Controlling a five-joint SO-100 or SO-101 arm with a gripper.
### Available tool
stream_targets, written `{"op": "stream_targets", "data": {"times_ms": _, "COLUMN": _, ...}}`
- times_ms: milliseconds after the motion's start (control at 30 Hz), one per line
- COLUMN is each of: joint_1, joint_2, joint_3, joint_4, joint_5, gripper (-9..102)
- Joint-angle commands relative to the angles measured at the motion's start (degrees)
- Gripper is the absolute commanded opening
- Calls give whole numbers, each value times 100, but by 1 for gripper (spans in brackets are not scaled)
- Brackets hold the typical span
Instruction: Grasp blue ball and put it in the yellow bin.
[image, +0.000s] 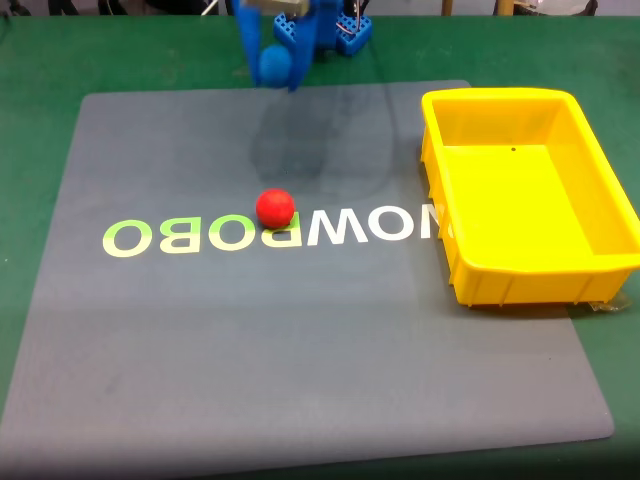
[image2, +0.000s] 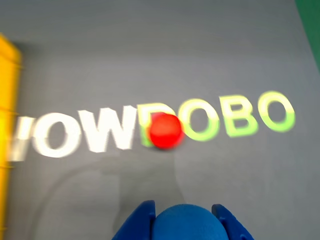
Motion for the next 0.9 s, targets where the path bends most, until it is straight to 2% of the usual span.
{"op": "stream_targets", "data": {"times_ms": 0, "joint_1": -563, "joint_2": 149, "joint_3": -923, "joint_4": 167, "joint_5": 176, "gripper": 0}}
{"op": "stream_targets", "data": {"times_ms": 467, "joint_1": -2900, "joint_2": -1591, "joint_3": -2663, "joint_4": -114, "joint_5": 237, "gripper": 0}}
{"op": "stream_targets", "data": {"times_ms": 867, "joint_1": -3577, "joint_2": -3094, "joint_3": -3753, "joint_4": -448, "joint_5": 422, "gripper": 0}}
